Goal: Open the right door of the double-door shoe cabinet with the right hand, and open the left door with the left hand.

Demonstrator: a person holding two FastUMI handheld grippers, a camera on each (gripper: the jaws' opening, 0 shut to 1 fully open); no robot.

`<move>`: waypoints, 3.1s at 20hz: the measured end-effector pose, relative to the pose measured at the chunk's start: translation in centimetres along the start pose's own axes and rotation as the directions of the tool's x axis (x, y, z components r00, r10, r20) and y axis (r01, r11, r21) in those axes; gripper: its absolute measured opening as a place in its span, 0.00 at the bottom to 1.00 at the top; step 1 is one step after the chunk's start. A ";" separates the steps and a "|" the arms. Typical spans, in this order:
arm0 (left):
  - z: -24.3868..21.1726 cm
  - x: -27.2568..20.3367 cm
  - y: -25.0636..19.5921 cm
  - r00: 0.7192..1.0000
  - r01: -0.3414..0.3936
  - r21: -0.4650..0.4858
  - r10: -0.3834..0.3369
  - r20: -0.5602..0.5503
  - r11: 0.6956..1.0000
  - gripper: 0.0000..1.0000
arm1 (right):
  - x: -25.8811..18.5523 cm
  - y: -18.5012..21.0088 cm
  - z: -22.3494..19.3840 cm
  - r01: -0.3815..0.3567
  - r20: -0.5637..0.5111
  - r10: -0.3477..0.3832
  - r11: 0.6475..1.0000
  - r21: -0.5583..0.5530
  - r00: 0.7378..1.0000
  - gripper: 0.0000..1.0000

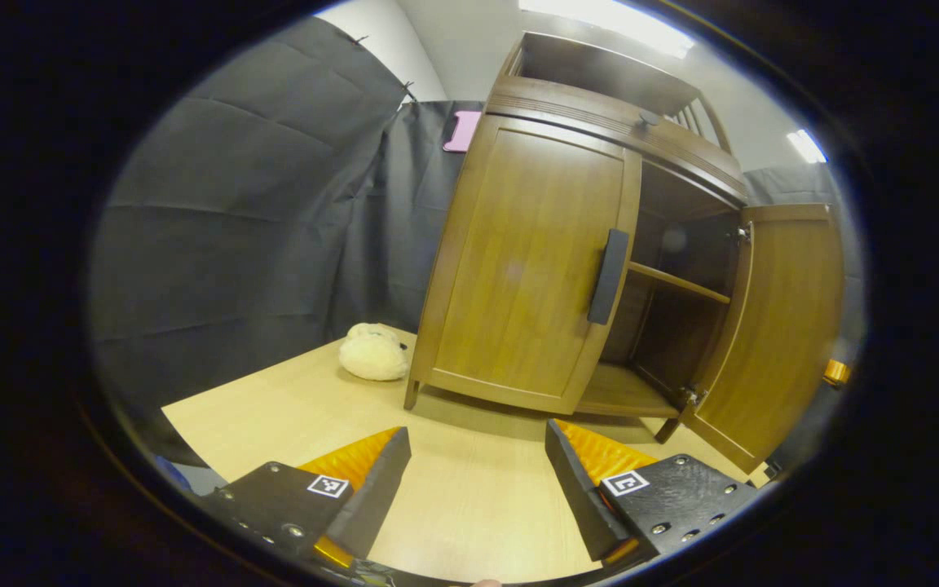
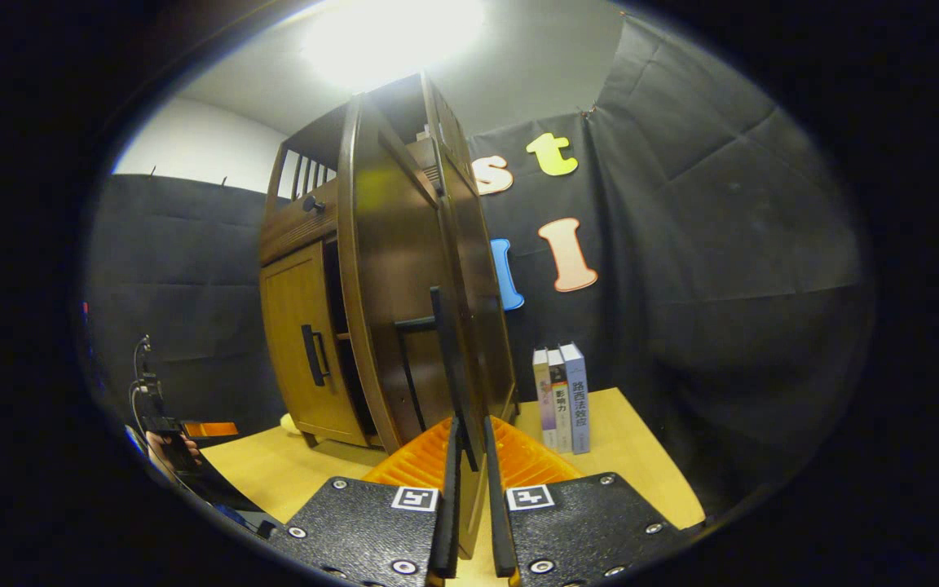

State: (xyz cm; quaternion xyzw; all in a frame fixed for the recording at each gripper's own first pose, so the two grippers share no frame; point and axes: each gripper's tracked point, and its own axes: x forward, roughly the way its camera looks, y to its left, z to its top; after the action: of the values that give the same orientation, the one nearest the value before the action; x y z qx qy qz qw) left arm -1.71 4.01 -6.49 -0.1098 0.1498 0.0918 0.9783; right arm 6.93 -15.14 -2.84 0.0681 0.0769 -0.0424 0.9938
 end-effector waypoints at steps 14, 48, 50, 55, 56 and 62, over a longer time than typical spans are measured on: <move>1.5 0.2 -0.5 0.992 0.034 0.090 -0.044 0.114 0.995 0.96 | -2.8 12.3 4.0 -0.065 0.078 0.074 0.993 -0.103 0.994 0.50; 6.2 11.8 -9.1 0.950 0.158 0.243 -0.214 0.226 0.957 0.60 | 13.9 16.1 -3.0 -0.049 -0.005 0.049 0.971 -0.236 0.999 0.95; 5.9 13.1 -9.0 0.955 0.124 0.264 -0.187 0.230 0.957 0.44 | 13.8 16.0 -3.3 -0.046 -0.006 0.046 0.971 -0.234 0.999 0.95; 5.7 12.6 -8.3 0.959 0.152 0.268 -0.208 0.192 0.951 0.28 | 13.9 16.1 -3.9 -0.063 -0.020 0.061 0.977 -0.205 0.998 0.95; 6.0 12.6 -8.3 0.960 0.153 0.273 -0.209 0.187 0.950 0.28 | 14.0 16.0 -3.9 -0.061 -0.019 0.058 0.978 -0.201 0.998 0.95; 7.1 11.0 -8.4 0.955 0.170 0.269 -0.225 0.192 0.948 0.21 | 13.9 16.0 -3.4 -0.043 -0.005 0.043 0.982 -0.182 0.999 0.95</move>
State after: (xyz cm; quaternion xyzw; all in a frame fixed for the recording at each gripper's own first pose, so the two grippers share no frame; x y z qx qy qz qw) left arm 12.38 -0.74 -1.73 0.0103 0.0391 -0.0152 0.9991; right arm 21.63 0.13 -6.32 -0.0214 0.0796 -0.0138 0.9965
